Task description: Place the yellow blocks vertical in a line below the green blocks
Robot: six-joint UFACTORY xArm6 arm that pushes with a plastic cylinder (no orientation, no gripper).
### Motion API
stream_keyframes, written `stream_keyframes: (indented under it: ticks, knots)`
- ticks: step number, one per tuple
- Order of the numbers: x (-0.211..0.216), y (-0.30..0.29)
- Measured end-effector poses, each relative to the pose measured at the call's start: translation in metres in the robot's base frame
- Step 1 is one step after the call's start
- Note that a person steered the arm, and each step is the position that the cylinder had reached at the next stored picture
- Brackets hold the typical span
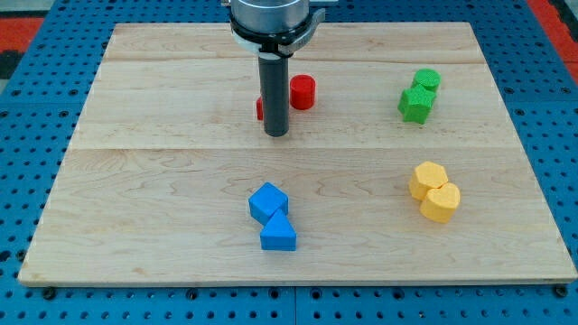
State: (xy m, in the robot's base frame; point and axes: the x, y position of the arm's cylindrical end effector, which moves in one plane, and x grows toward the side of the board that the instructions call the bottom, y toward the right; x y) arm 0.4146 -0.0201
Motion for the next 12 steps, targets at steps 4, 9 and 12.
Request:
stream_keyframes:
  ticks: [4, 9, 12]
  knots:
    - [0.004, 0.0]
    - [-0.017, 0.131]
    - [-0.033, 0.181]
